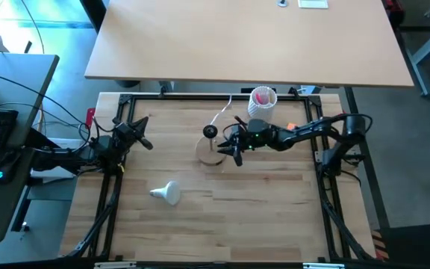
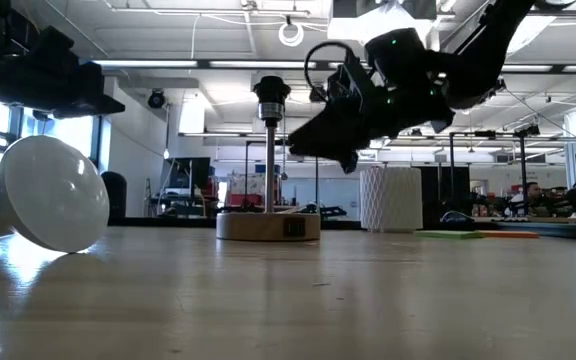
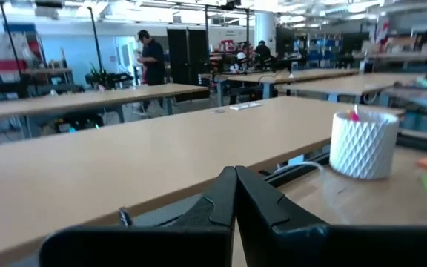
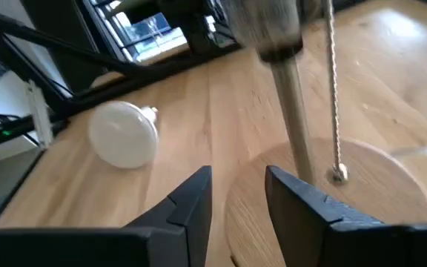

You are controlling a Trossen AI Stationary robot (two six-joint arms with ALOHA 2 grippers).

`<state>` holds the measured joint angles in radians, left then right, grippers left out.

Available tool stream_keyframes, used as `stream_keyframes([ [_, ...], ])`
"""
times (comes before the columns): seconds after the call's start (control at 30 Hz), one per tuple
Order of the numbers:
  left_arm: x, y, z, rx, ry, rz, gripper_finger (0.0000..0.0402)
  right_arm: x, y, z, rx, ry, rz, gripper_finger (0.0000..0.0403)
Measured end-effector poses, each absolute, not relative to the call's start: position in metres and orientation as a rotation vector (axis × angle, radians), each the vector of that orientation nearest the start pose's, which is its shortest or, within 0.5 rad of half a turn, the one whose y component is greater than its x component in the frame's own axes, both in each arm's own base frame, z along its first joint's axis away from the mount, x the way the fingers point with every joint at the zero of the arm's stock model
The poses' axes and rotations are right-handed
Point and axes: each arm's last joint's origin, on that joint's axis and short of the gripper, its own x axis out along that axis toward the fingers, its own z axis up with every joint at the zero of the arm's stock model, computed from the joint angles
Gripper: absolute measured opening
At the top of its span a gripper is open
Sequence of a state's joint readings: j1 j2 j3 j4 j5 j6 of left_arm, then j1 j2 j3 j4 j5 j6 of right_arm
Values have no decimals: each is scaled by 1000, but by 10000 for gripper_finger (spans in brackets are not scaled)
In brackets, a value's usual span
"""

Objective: Screw lightbulb
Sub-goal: Insert the white lightbulb into the brown lamp

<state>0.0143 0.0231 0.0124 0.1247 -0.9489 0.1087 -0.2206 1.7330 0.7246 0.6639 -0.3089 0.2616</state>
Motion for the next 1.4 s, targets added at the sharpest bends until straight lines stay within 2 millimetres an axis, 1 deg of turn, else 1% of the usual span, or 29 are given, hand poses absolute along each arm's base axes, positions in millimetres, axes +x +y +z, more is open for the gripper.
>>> stream_keyframes([
  [0.17, 85, 25, 177, -21, -89, 964, 1, 328, -69, 153, 328, 341, -9, 125],
  [0.23, 85, 25, 177, -46, -102, 963, 1, 328, -70, 154, 310, 336, -34, 132],
  [0.3, 85, 25, 177, -70, -115, 961, 1, 328, -71, 155, 286, 325, -57, 148],
  [0.4, 85, 25, 177, -93, -127, 960, 1, 329, -69, 157, 251, 296, -89, 185],
  [0.53, 85, 25, 177, -98, -129, 960, 1, 337, -66, 170, 190, 217, -93, 238],
  [0.6, 85, 25, 177, -99, -130, 960, 1, 345, -62, 178, 146, 203, -94, 250],
  [0.67, 85, 25, 177, -99, -129, 960, 1, 354, -57, 184, 92, 199, -103, 253],
  [0.8, 85, 25, 177, -100, -130, 960, 1, 371, -51, 188, 8, 244, -182, 247],
  [0.9, 85, 25, 177, -101, -130, 959, 1, 380, -49, 195, -13, 254, -194, 227],
  [0.97, 85, 25, 177, -102, -132, 959, 1, 382, -49, 198, -13, 257, -195, 203],
  [1.1, 85, 25, 177, -101, -131, 959, 1, 383, -49, 199, -4, 252, -195, 137],
  [1.27, 85, 25, 177, -101, -130, 959, 1, 382, -50, 200, 1, 254, -195, 136],
  [1.33, 85, 25, 177, -102, -131, 959, 1, 380, -50, 204, -9, 255, -192, 136],
  [1.4, 85, 25, 177, -101, -130, 959, 1, 377, -49, 212, -25, 250, -190, 136],
])
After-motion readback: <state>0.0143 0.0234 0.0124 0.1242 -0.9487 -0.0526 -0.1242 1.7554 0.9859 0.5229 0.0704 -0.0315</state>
